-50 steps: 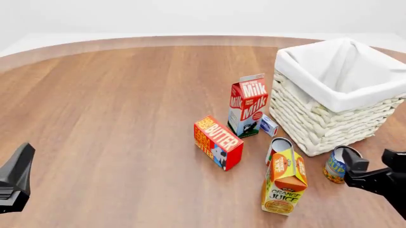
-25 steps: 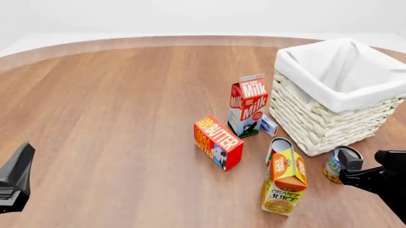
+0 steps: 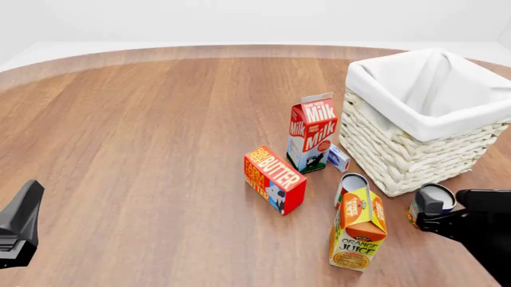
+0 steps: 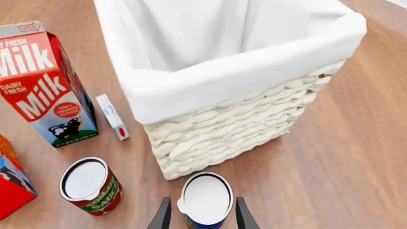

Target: Pick up the alphabet soup, and put it in the basket.

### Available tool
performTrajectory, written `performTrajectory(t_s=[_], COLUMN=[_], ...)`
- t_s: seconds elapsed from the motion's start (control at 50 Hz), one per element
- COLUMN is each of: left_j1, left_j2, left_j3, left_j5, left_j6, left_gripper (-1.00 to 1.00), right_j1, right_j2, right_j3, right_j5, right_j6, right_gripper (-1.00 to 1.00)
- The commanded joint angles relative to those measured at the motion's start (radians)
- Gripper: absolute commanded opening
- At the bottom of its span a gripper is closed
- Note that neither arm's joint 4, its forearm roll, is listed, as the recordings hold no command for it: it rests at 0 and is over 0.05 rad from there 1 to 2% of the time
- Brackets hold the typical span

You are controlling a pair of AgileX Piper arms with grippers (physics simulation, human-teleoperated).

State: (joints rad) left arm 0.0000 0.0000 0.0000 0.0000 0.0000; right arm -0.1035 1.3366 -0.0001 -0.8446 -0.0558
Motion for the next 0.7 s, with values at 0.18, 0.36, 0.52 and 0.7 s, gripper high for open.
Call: performTrajectory(t_s=[0.18, 0.36, 0.52, 0.7], left_j1=[0.0, 0.0, 0.0, 0.0], left_j2=[0.0, 0.0, 0.0, 0.0], left_j3=[0.0, 0.0, 0.0, 0.0], left_j5=[0.0, 0.0, 0.0, 0.0], left_j6=[0.0, 0.0, 0.0, 0.0], left_gripper=[1.0, 1.0, 1.0, 1.0], right_j1=[-0.014, -0.015, -0.013, -0.012], right_j2=[0.419, 0.427, 0.453, 0.473], right_j3=[0.0, 0.0, 0.0, 0.0], right_j5=[-0.357, -0.362, -0.374, -0.375], right_j6=[0.006, 0.005, 0.008, 0.011], right_gripper=[1.0, 1.0, 1.0, 1.0])
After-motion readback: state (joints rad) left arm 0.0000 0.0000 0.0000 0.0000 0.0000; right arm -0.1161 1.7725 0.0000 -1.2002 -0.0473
